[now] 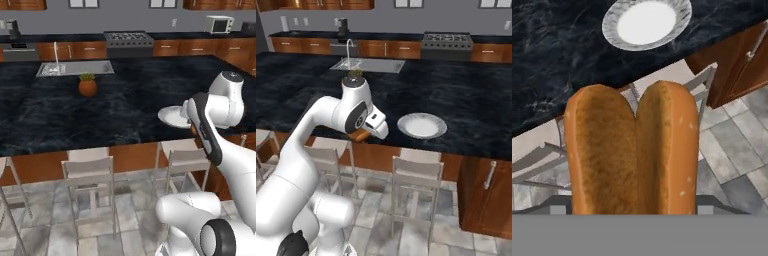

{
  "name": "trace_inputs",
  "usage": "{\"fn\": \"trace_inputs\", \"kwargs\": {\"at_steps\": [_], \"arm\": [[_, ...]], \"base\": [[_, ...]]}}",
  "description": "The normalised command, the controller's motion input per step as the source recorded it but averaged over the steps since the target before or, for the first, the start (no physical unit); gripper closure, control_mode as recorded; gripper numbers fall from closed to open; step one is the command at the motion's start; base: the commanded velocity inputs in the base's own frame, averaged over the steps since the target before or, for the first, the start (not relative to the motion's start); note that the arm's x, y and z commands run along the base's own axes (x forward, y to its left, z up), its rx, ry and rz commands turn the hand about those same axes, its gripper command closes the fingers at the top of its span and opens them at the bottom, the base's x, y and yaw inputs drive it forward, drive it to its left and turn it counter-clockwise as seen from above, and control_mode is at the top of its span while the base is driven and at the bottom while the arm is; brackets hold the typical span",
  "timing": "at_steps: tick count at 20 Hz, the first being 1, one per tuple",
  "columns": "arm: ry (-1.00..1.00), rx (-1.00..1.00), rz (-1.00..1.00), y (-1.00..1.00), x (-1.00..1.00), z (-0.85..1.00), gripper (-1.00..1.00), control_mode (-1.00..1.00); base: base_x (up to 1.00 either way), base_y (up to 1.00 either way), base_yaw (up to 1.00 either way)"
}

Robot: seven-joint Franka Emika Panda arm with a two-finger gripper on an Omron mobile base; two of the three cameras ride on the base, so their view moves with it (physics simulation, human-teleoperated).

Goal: Move the hot dog bun to the plate on the dining table and place the condiment next to that plate. Then navigate to the fridge and take the sausage and place it on the plate as well.

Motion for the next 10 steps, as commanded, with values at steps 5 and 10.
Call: {"fn": "trace_inputs", "kwargs": {"at_steps": [5,10], "arm": [[0.00,0.00,0.00,0.00,0.00,0.00,1.00,1.00],[0.00,0.00,0.00,0.00,0.00,0.00,1.00,1.00]], "base": [[0.58,-0.46,0.39],[0.48,-0.55,0.34]]}}
